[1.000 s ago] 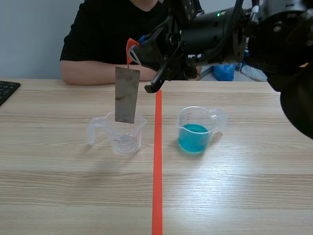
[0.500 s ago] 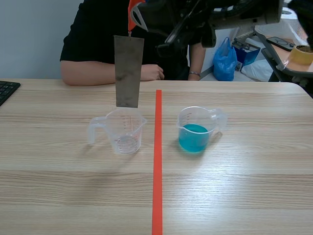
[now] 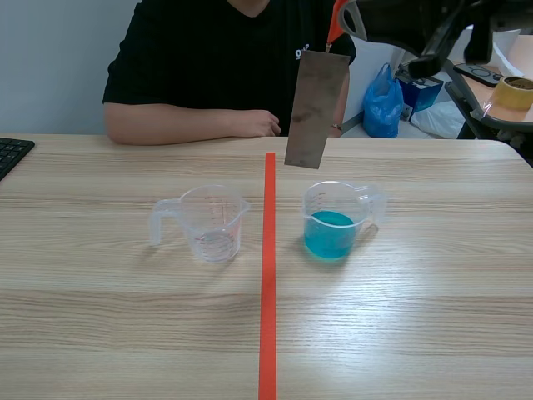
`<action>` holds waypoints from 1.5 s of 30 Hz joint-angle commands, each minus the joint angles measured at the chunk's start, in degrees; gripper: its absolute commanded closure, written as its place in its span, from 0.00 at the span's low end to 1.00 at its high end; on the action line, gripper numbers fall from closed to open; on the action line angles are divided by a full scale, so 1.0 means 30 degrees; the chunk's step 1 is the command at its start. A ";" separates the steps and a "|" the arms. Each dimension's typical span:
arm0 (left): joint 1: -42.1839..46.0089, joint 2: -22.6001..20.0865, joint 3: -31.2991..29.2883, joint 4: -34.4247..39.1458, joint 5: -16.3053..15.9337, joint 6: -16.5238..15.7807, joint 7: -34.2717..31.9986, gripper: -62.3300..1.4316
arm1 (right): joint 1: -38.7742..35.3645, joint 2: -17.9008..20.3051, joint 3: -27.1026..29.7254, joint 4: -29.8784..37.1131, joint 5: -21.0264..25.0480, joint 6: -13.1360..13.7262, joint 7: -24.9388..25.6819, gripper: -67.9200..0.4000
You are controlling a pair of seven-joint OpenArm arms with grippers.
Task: Do the redox reaction experiment.
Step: 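Raise the plate and point at it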
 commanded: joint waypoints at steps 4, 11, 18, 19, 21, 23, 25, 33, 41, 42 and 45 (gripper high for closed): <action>0.1894 -0.0736 -0.0175 0.0772 -0.1406 -0.0029 -0.2317 0.92 | -0.0306 0.0903 0.0576 -0.0022 0.0423 0.0423 0.0729 0.98; 0.3541 -0.1647 -0.0313 0.1559 -0.3774 -0.0044 -0.4925 0.92 | -0.0554 0.1960 0.0801 -0.0291 0.0488 0.0430 0.1639 0.98; 0.4692 -0.2025 -0.0306 0.2382 -0.4714 -0.0102 -0.6033 0.92 | -0.0554 0.2084 0.0801 -0.0860 0.0466 0.0430 0.1654 0.98; 0.4867 -0.2069 -0.0306 0.2543 -0.4772 -0.0102 -0.6222 0.92 | -0.0554 0.2084 0.0801 -0.0918 0.0466 0.0430 0.1661 0.98; 0.5238 -0.2135 -0.0306 0.2878 -0.4830 -0.0109 -0.6564 0.92 | -0.0546 0.2084 0.0801 -0.0969 0.0459 0.0430 0.1770 0.98; 0.5574 -0.2251 -0.0306 0.3220 -0.4991 -0.0109 -0.6812 0.92 | -0.0546 0.2084 0.0801 -0.1035 0.0459 0.0437 0.1792 0.98; 0.5850 -0.2346 -0.0306 0.3541 -0.5384 -0.0109 -0.7023 0.92 | -0.0546 0.2084 0.0801 -0.1173 0.0452 0.0466 0.1923 0.98; 0.6084 -0.2397 -0.0306 0.4874 -0.5413 -0.0117 -0.7526 0.92 | -0.0539 0.1996 0.0787 -0.2149 0.0372 0.0925 0.2841 0.98; 0.6025 -0.2390 -0.0306 0.5974 -0.5406 -0.0117 -0.7519 0.92 | -0.0539 0.1421 0.0576 -0.3045 0.0160 0.1210 0.3147 0.98; 0.6003 -0.2390 -0.0306 0.6062 -0.5406 -0.0124 -0.7512 0.92 | -0.0539 0.1319 0.0517 -0.3177 0.0080 0.1210 0.3155 0.98; 0.5792 -0.2397 -0.0306 0.6091 -0.5406 -0.0270 -0.7555 0.92 | -0.0539 0.1115 0.0350 -0.3563 -0.0342 0.1210 0.3468 0.98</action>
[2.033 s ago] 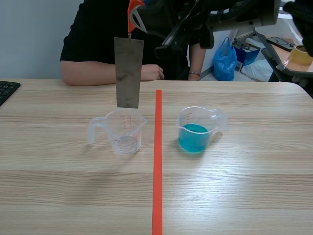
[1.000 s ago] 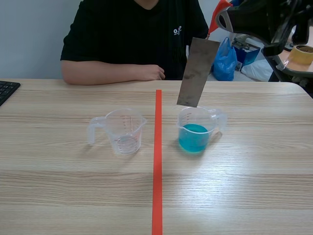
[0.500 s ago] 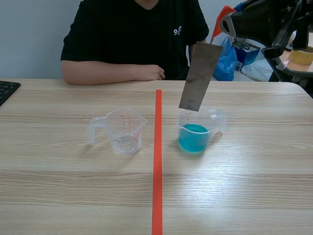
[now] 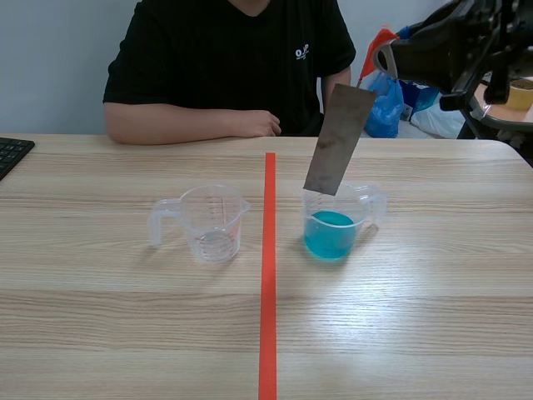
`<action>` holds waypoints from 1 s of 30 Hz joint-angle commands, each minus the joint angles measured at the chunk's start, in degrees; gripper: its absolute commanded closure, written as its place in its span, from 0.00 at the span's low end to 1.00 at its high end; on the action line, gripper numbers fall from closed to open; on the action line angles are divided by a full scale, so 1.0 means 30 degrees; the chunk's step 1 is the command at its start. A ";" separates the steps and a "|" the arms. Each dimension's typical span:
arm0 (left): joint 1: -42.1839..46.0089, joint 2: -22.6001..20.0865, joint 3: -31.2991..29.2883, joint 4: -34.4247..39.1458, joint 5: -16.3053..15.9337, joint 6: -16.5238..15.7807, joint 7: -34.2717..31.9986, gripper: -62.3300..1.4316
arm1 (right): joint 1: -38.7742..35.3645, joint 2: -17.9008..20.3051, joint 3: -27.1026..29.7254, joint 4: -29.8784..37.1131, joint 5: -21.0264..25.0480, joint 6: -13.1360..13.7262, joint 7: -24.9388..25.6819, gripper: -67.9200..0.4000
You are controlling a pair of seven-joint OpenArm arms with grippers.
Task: Do the redox reaction experiment.
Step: 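Raise the plate and point at it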
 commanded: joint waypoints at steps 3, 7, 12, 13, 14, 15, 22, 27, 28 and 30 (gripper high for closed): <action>-0.0270 0.0036 -0.0153 0.0204 -0.0073 -0.0189 -0.0291 0.92 | 0.0393 0.0036 0.0015 -0.0160 -0.0066 0.0102 0.0627 0.98; -0.0270 0.0044 -0.0153 0.0204 -0.0073 -0.0262 -0.0328 0.92 | 0.0495 0.0044 0.0015 -0.0160 -0.0153 0.0102 0.0670 0.98; -0.0270 0.0044 -0.0153 0.0197 -0.0073 -0.0313 -0.0291 0.92 | 0.0495 0.0044 0.0015 -0.0160 -0.0153 0.0102 0.0663 0.98; -0.0262 0.0044 -0.0153 0.0189 -0.0066 -0.0321 -0.0255 0.92 | 0.0495 0.0044 0.0015 -0.0160 -0.0153 0.0102 0.0670 0.98; -0.0255 0.0044 -0.0153 0.0175 -0.0058 -0.0321 -0.0255 0.92 | 0.0495 0.0044 0.0015 -0.0160 -0.0153 0.0102 0.0670 0.98; -0.0248 0.0044 -0.0153 0.0153 -0.0058 -0.0321 -0.0240 0.92 | 0.0495 0.0044 0.0015 -0.0160 -0.0153 0.0102 0.0670 0.98; -0.0204 0.0051 -0.0160 0.0138 -0.0051 -0.0306 0.1209 0.92 | 0.0495 0.0044 0.0015 -0.0160 -0.0146 0.0102 0.0670 0.98; -0.0204 0.0044 -0.0160 0.0138 -0.0051 -0.0306 0.1260 0.92 | 0.0495 0.0044 0.0022 -0.0160 -0.0146 0.0102 0.0670 0.98; -0.0204 0.0044 -0.0160 0.0138 -0.0051 -0.0306 0.1260 0.92 | 0.0495 0.0044 0.0022 -0.0160 -0.0146 0.0102 0.0670 0.98; -0.0204 0.0044 -0.0160 0.0138 -0.0051 -0.0306 0.1260 0.92 | 0.0495 0.0044 0.0022 -0.0160 -0.0146 0.0102 0.0670 0.98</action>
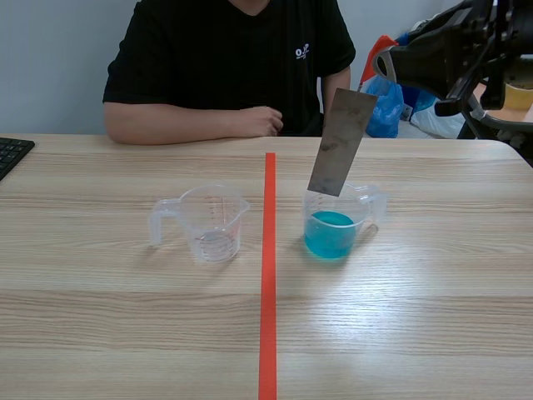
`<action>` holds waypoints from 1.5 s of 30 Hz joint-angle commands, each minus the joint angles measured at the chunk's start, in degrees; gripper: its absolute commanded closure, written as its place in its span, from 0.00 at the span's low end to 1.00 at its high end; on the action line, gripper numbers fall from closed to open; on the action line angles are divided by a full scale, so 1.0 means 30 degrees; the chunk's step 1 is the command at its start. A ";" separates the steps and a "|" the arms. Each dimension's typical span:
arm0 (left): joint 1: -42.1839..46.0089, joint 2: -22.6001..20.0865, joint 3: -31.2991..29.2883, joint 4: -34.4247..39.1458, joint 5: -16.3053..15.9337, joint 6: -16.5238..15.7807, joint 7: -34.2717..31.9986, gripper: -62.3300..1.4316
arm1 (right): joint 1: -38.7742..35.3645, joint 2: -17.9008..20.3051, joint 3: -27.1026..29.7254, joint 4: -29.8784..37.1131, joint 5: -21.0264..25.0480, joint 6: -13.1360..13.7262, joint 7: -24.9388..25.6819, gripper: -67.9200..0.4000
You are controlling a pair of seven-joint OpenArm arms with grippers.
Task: Do the redox reaction experiment.
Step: 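Raise the plate and point at it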
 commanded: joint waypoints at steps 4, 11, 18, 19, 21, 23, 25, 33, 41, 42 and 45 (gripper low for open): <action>0.0219 0.0044 -0.0160 0.0153 -0.0058 -0.0080 -0.0335 0.92 | 0.0495 0.0211 0.0044 0.0153 0.0255 0.0109 0.0423 0.98; 0.0095 0.0044 -0.0153 0.0153 -0.0066 -0.0095 -0.0765 0.92 | 0.0495 0.0211 0.0044 0.0153 0.0255 0.0109 0.0423 0.98; -0.3563 -0.0197 0.0073 0.0153 -0.0080 -0.2412 -0.1129 0.92 | 0.0495 0.0211 0.0044 0.0153 0.0262 0.0109 0.0423 0.98; -0.4357 -0.0233 0.0255 0.0160 -0.0087 -0.2922 -0.0903 0.92 | 0.0495 0.0211 0.0044 0.0153 0.0262 0.0109 0.0423 0.98; -0.5909 -0.0226 0.0787 0.0168 -0.0175 -0.3599 -0.0364 0.92 | 0.0495 0.0211 0.0044 0.0153 0.0262 0.0109 0.0423 0.98; -0.7380 -0.0219 0.1545 0.0168 -0.0532 -0.3905 0.0517 0.92 | 0.0495 0.0211 0.0044 0.0153 0.0262 0.0109 0.0423 0.98; -0.8663 -0.0219 0.2382 0.0168 -0.1042 -0.3905 0.1428 0.92 | 0.0495 0.0211 0.0044 0.0153 0.0262 0.0109 0.0423 0.98; -1.3034 -0.0204 0.5792 0.0175 -0.3424 -0.3905 0.4357 0.92 | 0.0495 0.0211 0.0044 0.0160 0.0262 0.0109 0.0430 0.98; -1.7303 0.0794 0.9508 0.0168 -0.4350 -0.3541 0.8415 0.92 | 0.0495 0.0211 0.0058 0.0160 0.0262 0.0109 0.0430 0.98; -1.7733 0.1122 0.9785 0.0160 -0.4335 -0.3279 0.8925 0.92 | 0.0495 0.0211 0.0058 0.0160 0.0262 0.0109 0.0430 0.98; -1.8957 0.2157 1.0382 0.0051 -0.4204 -0.2608 1.0061 0.92 | 0.0495 0.0211 0.0058 0.0160 0.0262 0.0109 0.0430 0.98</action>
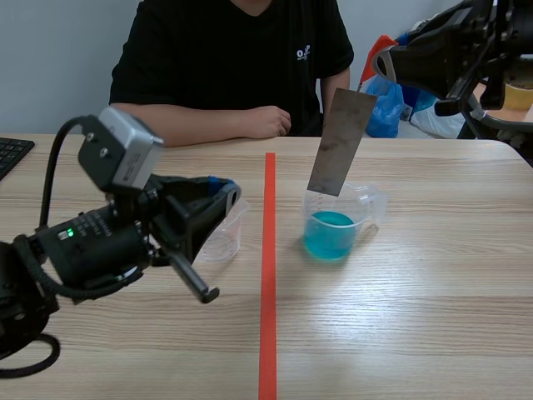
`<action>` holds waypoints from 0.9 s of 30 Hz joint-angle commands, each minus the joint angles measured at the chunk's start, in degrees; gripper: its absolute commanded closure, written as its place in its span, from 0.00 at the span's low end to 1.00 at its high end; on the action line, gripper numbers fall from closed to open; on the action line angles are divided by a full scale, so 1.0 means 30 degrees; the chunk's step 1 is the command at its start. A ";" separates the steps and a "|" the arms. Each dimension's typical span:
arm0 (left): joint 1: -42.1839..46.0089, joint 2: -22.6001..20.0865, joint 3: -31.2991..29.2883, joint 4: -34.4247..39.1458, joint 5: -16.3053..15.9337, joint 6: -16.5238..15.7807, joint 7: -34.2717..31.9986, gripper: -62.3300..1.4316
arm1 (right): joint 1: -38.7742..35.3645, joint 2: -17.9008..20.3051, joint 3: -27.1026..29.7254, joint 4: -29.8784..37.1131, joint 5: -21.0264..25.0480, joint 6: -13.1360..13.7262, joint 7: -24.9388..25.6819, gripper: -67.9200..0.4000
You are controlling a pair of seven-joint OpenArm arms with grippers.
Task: Do the redox reaction experiment.
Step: 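Raise the plate and point at it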
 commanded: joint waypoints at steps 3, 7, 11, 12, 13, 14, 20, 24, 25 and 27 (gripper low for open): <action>-0.1151 0.1304 0.0299 -0.0481 -0.0131 0.0488 0.0568 0.92 | 0.0495 0.0211 0.0058 0.0160 0.0211 0.0109 0.0423 0.98; -0.2412 0.2251 0.1020 -0.2433 0.0255 0.0546 0.0714 0.92 | 0.0495 0.0211 0.0058 0.0160 0.0211 0.0109 0.0423 0.98; -0.3657 0.3016 0.1741 -0.4524 0.0634 0.0947 0.0634 0.92 | 0.0495 0.0211 0.0058 0.0160 0.0219 0.0109 0.0423 0.98; -0.3949 0.3162 0.1872 -0.4954 0.0685 0.1005 0.0605 0.92 | 0.0495 0.0211 0.0058 0.0160 0.0219 0.0109 0.0423 0.98; -0.4204 0.3322 0.1974 -0.5326 0.0685 0.1005 0.0532 0.92 | 0.0495 0.0211 0.0058 0.0160 0.0219 0.0109 0.0423 0.98; -0.4466 0.3483 0.2062 -0.5668 0.0685 0.1042 0.0444 0.92 | 0.0495 0.0211 0.0058 0.0160 0.0219 0.0109 0.0423 0.98; -0.5727 0.4524 0.2076 -0.7402 0.0743 0.1333 0.0109 0.92 | 0.0495 0.0211 0.0058 0.0160 0.0219 0.0109 0.0423 0.98; -0.6448 0.5071 0.2076 -0.8531 0.0816 0.1494 -0.0321 0.92 | 0.0495 0.0211 0.0058 0.0160 0.0219 0.0109 0.0423 0.98; -0.6601 0.5180 0.2076 -0.8735 0.0816 0.1494 -0.0423 0.92 | 0.0495 0.0211 0.0058 0.0160 0.0219 0.0109 0.0423 0.98; -0.6856 0.5370 0.2091 -0.9122 0.0816 0.1494 -0.0583 0.92 | 0.0495 0.0211 0.0058 0.0160 0.0219 0.0109 0.0423 0.98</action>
